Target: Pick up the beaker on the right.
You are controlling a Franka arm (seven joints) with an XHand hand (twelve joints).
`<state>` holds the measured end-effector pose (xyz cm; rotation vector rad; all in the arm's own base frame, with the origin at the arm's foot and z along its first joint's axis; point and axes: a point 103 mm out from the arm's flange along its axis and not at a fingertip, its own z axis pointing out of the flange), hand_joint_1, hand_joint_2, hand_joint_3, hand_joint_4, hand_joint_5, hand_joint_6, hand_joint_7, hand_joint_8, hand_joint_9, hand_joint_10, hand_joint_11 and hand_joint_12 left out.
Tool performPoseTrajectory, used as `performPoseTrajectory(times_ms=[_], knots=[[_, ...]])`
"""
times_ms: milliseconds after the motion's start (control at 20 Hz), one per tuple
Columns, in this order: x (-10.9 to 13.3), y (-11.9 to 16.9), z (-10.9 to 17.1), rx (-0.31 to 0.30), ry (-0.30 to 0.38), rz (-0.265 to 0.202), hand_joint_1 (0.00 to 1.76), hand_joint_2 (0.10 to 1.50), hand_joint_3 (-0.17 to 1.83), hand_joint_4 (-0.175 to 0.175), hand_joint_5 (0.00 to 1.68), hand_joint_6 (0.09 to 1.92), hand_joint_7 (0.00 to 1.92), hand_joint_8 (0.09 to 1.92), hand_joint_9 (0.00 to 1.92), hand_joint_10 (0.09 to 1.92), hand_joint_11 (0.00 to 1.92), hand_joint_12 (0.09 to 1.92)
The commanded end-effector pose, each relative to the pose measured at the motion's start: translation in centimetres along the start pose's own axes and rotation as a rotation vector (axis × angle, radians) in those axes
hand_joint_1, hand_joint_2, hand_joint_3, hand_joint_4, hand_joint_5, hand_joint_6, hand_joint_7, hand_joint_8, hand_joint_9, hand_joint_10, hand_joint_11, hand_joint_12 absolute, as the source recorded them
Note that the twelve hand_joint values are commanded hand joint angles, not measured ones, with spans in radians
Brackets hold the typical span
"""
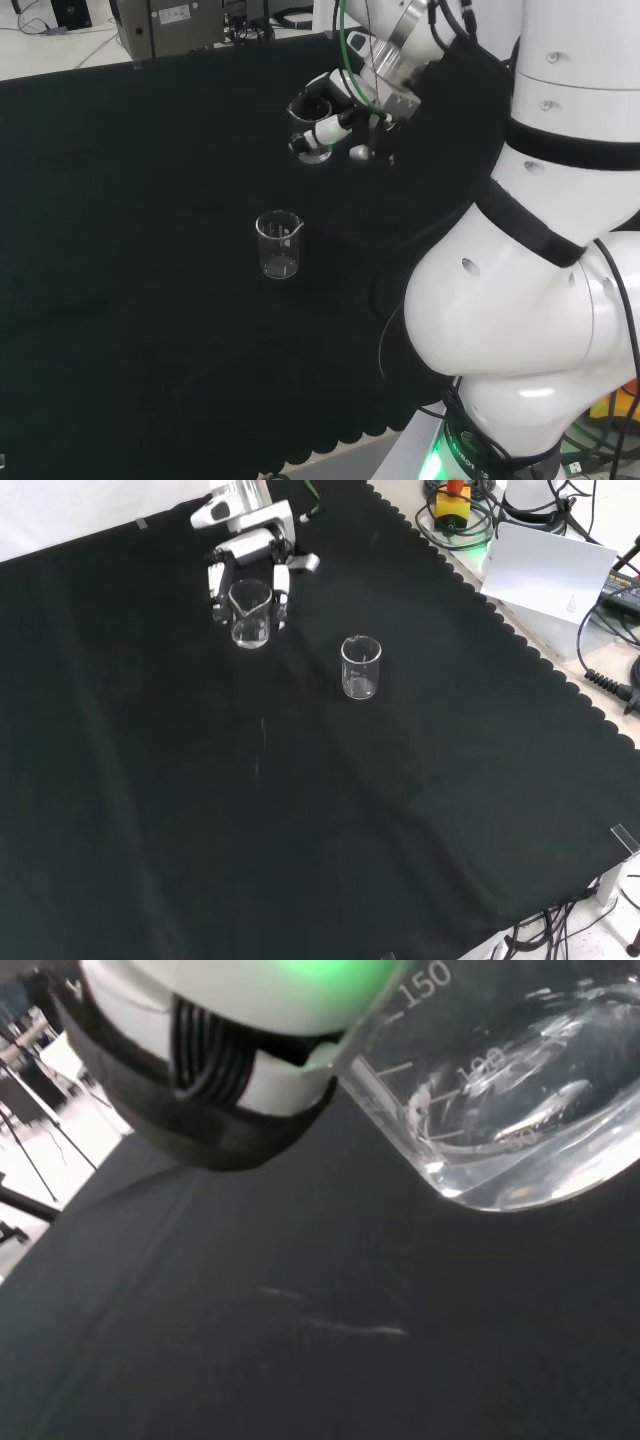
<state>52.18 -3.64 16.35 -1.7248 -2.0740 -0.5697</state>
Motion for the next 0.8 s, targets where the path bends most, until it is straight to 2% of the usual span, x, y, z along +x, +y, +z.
performPoseTrajectory(times_ms=[50, 200, 350, 600, 800], knots=[[0.8, -6.0, -2.9, 0.129, -0.124, 0.034, 1.43, 0.79, 0.29, -0.175, 1.39, 0.28, 1.35, 0.44, 1.57, 0.09, 1.34, 0.61], [1.2, -8.3, -3.3, 0.169, -0.177, 0.056, 1.43, 0.77, 0.32, -0.175, 1.40, 0.28, 1.36, 0.44, 1.58, 0.09, 1.35, 0.61], [1.2, -9.8, -2.5, 0.210, -0.237, 0.081, 1.43, 0.76, 0.35, -0.175, 1.40, 0.29, 1.36, 0.44, 1.58, 0.09, 1.35, 0.61], [0.8, -9.9, -2.2, 0.331, -0.347, 0.086, 1.43, 0.70, 0.44, -0.175, 1.41, 0.28, 1.38, 0.40, 1.60, 0.09, 1.39, 0.61], [1.1, -10.2, -2.5, 0.394, -0.404, 0.080, 1.43, 0.69, 0.46, -0.175, 1.42, 0.28, 1.39, 0.38, 1.61, 0.09, 1.40, 0.61]])
